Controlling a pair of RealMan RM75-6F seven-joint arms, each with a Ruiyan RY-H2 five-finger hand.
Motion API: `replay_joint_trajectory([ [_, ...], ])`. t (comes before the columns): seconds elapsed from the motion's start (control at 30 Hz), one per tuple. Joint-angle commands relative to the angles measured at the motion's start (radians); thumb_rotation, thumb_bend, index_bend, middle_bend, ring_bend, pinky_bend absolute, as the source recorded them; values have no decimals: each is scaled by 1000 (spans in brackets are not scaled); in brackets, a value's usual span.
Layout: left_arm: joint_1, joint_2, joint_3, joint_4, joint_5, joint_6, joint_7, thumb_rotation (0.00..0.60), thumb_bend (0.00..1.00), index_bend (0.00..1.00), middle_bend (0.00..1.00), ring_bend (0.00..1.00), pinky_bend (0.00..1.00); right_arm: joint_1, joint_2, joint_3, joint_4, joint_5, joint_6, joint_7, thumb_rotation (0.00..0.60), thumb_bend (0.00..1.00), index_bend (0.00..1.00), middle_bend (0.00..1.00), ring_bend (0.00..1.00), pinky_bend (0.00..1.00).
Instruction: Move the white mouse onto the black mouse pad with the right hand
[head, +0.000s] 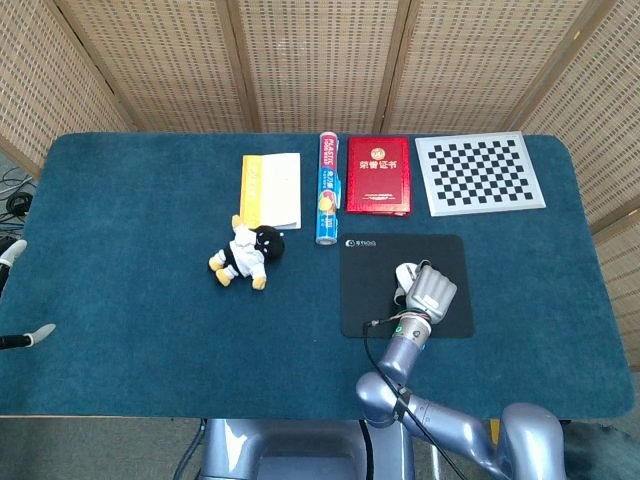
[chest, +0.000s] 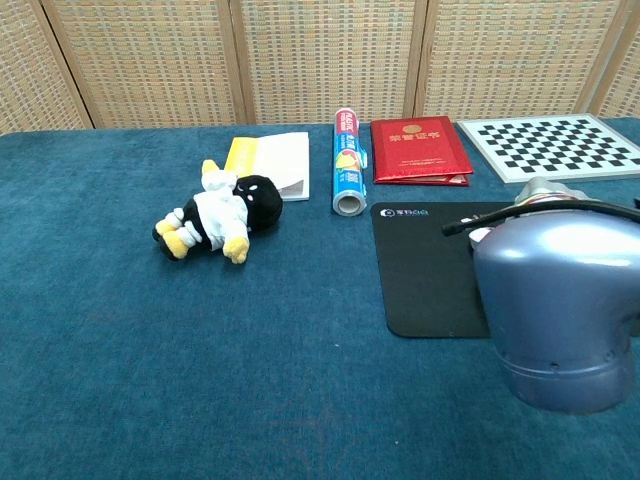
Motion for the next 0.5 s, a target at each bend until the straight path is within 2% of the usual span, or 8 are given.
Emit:
replay_joint_trajectory([
  [0.03,0,0,0,0,1,0,-1,600,0,0,0,0,0,-11,1,14,-40,1,-27,27,600,62,44,14,44,389],
  [0.07,0,0,1,0,1,0,-1,600,0,0,0,0,0,-13,2,12,-46,-5,-29,35,600,43,15,0,6,319],
  [0.17,0,1,1,1,2,0,-3,600,0,0,0,0,0,-18,6,1,-65,-39,-19,56,600,28,0,0,0,193],
  [0.37,1,2,3,0,6,6,-4,600,0,0,0,0,0,-33,38,-16,-116,-72,1,42,600,2,0,0,0,121],
  [0.5,4,0,5,-4,14,14,4,600,0,0,0,0,0,-70,129,-66,-217,-147,-33,52,600,2,0,0,0,103],
])
